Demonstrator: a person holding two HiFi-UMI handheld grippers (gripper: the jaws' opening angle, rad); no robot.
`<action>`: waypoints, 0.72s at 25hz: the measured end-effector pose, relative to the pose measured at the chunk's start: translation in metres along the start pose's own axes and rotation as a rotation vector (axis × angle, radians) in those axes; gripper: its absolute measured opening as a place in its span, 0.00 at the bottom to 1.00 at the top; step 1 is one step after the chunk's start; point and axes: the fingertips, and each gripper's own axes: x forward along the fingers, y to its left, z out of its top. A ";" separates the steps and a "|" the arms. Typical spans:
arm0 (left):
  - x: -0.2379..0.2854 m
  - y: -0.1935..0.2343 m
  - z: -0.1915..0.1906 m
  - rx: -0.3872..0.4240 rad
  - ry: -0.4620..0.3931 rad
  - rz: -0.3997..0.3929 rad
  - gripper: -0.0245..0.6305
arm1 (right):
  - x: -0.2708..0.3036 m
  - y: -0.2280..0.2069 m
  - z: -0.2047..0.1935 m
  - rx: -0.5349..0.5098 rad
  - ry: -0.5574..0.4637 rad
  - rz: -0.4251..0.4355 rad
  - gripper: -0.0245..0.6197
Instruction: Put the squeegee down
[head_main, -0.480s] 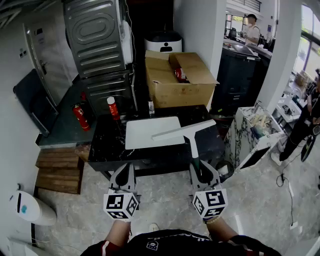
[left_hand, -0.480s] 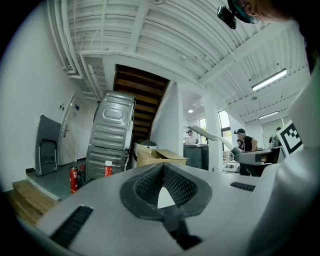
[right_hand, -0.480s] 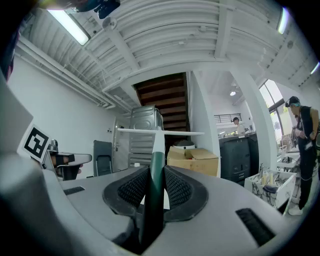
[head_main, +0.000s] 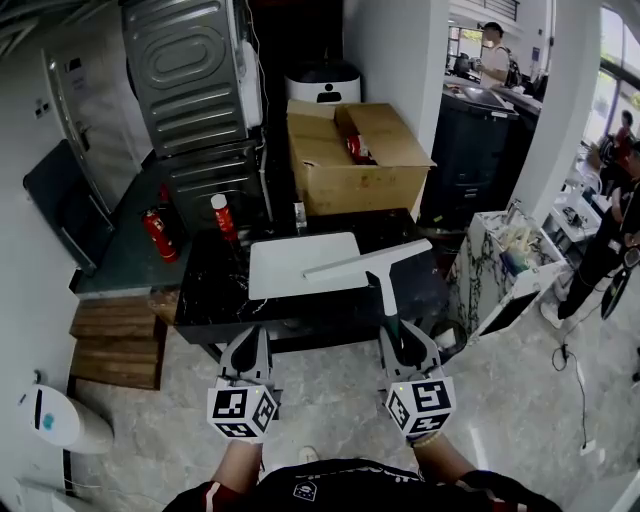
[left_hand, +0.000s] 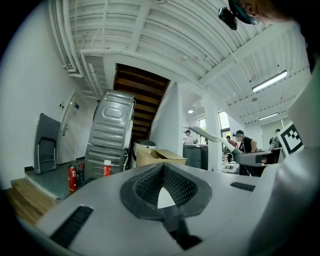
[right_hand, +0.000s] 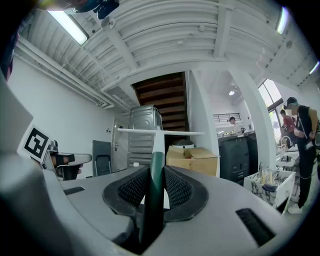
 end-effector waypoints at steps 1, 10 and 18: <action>0.000 0.000 0.000 0.000 0.000 -0.001 0.06 | 0.000 0.000 0.000 0.004 0.000 0.003 0.23; 0.004 0.015 -0.004 -0.012 0.005 -0.015 0.06 | 0.012 0.010 -0.005 0.019 0.009 0.008 0.23; 0.011 0.067 -0.006 -0.021 0.008 -0.024 0.06 | 0.048 0.045 -0.005 0.019 0.007 -0.005 0.23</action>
